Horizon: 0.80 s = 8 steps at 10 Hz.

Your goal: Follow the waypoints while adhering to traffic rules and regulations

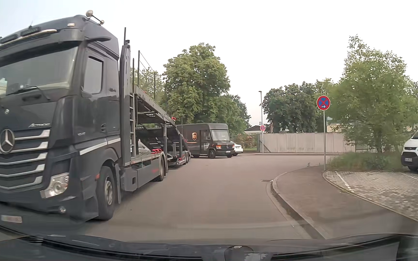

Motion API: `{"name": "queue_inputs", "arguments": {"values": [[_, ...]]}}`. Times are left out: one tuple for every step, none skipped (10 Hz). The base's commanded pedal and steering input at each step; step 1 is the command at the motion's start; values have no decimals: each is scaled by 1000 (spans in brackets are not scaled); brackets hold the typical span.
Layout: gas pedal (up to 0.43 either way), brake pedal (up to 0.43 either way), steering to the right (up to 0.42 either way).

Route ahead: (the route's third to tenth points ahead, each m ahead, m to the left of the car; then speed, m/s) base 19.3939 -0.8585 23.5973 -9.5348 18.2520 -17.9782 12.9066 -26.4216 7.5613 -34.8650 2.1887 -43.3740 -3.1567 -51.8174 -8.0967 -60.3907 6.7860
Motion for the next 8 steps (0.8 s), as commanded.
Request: {"name": "queue_inputs", "arguments": {"values": [[0,183,4],[0,183,4],[0,189,4],[0,183,4],[0,189,6],[0,189,6],[0,189,10],[0,189,17]]}}
